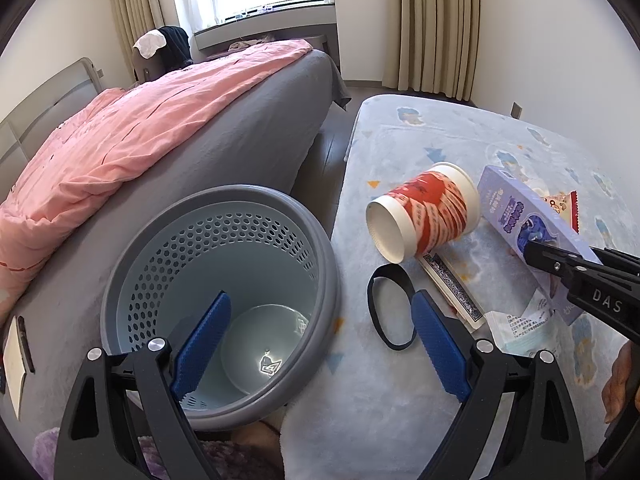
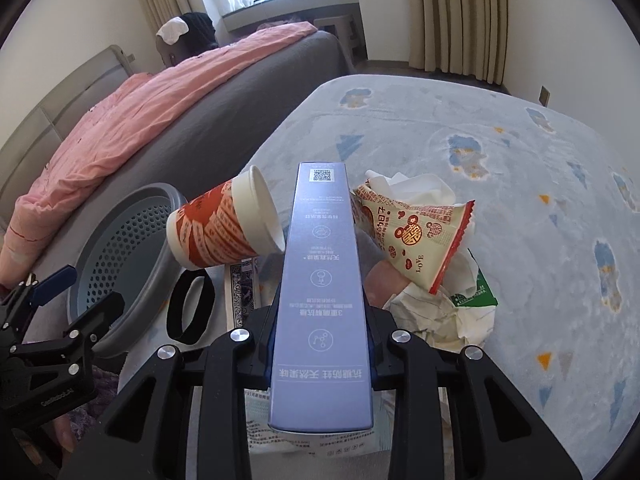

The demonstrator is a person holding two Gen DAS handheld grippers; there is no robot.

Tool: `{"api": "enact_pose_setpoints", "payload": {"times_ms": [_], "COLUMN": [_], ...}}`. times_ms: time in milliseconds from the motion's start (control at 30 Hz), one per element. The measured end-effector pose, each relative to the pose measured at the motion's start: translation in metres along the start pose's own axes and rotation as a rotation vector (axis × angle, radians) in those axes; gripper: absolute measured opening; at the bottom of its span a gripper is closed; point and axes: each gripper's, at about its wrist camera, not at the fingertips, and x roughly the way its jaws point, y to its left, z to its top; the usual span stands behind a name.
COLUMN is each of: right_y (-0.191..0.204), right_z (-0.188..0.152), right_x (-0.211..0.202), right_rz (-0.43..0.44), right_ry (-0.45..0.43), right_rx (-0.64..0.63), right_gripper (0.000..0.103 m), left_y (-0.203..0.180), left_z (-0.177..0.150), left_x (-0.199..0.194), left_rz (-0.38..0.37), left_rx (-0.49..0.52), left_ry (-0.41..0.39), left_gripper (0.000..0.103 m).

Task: Collect trash
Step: 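Lift the lavender box with the right tool and hold it up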

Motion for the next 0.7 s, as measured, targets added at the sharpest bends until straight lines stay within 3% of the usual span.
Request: {"api": "enact_pose_setpoints", "payload": {"times_ms": [700], "right_y": [-0.020], "right_z": [-0.041], "right_x": [-0.051], "right_rz": [0.026], "right_ry": [-0.076], "right_rx": [0.144], "right_gripper": [0.031], "left_y": [-0.002], "left_z": [-0.004], "left_x": [-0.006], "left_rz": [0.008], "left_rx": [0.001], "left_ry": [-0.021], "left_gripper": [0.087]}}
